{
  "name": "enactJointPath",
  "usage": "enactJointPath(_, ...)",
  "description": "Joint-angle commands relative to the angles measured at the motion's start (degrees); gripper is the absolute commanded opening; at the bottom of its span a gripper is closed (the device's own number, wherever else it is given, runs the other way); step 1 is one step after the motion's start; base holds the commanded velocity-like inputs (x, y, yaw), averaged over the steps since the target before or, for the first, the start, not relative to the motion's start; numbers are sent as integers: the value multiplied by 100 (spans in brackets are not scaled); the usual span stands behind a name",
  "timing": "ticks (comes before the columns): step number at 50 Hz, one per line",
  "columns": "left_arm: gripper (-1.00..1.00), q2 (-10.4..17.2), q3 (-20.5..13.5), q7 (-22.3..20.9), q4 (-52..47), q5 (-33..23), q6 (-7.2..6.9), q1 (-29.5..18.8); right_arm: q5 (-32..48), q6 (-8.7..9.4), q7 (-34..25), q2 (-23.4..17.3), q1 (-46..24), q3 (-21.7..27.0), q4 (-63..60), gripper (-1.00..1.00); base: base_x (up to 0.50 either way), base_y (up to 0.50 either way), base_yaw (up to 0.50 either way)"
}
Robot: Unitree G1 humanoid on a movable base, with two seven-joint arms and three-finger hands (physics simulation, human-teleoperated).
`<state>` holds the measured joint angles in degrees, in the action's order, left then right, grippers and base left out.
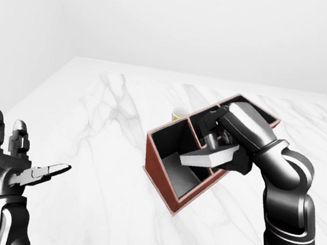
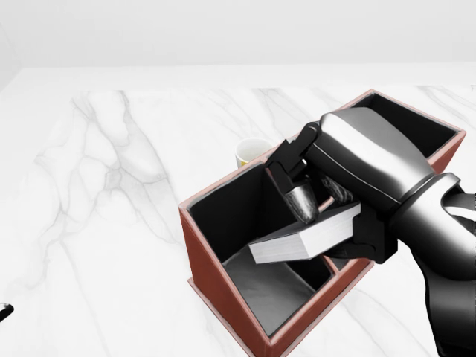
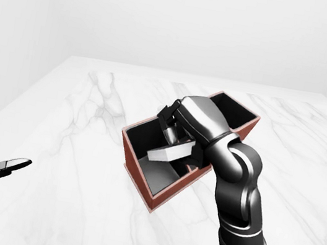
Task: Pick up the book and place it in the left compartment of the caddy.
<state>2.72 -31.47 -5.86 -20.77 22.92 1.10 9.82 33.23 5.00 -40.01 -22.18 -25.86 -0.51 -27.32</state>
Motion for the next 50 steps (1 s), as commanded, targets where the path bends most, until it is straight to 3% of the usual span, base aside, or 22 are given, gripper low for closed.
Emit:
enactJointPath(1,100,16,-18,9,-17,12,-30,-15,610,0,1,301,-33,37,194,-100,0,0,0)
enactJointPath(25,100,4,-3,6,32,-2,21,-5,1105,0,1,763,113,136,569,-100,0,0,0)
enactJointPath(50,100,9,28,3,110,-9,83,-9,1337,0,1,866,134,84,745,-100,0,0,0)
